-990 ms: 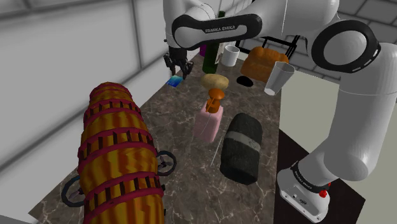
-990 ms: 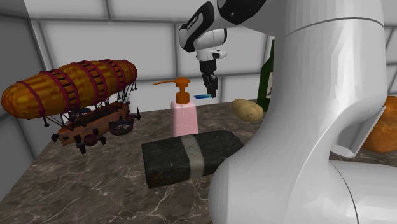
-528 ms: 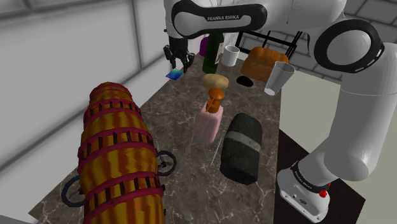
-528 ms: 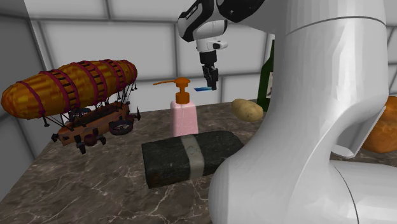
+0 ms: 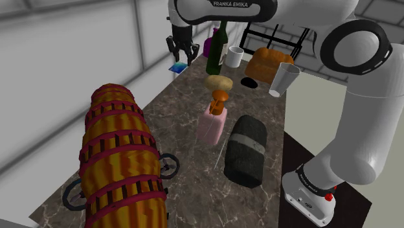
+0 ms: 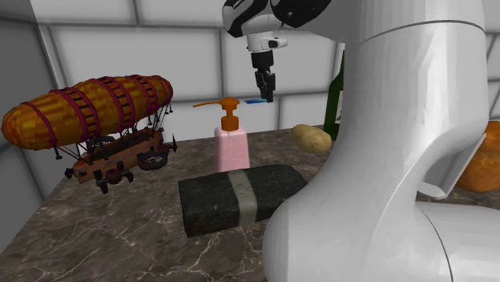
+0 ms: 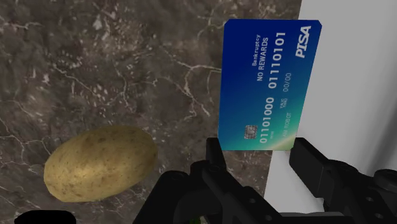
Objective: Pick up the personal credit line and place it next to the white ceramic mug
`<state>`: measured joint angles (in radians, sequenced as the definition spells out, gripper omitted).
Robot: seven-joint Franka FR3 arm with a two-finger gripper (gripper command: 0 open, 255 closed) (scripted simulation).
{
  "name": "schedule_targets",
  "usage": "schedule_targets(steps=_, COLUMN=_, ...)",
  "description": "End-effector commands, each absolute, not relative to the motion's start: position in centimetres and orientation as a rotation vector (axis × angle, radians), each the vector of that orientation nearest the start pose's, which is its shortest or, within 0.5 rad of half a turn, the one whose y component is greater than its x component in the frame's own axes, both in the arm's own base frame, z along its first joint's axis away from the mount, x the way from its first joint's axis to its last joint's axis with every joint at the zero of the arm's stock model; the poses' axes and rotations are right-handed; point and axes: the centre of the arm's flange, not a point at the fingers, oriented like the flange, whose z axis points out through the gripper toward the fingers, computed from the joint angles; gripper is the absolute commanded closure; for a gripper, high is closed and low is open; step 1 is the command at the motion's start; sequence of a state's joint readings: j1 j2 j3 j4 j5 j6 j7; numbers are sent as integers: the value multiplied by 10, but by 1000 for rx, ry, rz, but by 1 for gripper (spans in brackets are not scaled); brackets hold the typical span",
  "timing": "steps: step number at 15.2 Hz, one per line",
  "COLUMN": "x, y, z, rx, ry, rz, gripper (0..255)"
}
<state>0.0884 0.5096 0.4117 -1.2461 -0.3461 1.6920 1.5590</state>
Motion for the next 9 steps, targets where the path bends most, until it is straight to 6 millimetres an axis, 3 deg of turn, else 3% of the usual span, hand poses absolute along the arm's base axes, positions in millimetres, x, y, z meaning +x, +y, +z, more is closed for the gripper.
schedule_targets(steps=1, x=654, y=246, z=500, rx=-2792, ry=1632, rz=-180, gripper=255)
schedule_targets(steps=3, x=654, y=246, z=509, rx=-2792, ry=1632, rz=-180, gripper=255)
schedule_targets(steps=9, x=650, y=167, z=509, rx=-2792, ry=1632, rz=-180, gripper=255)
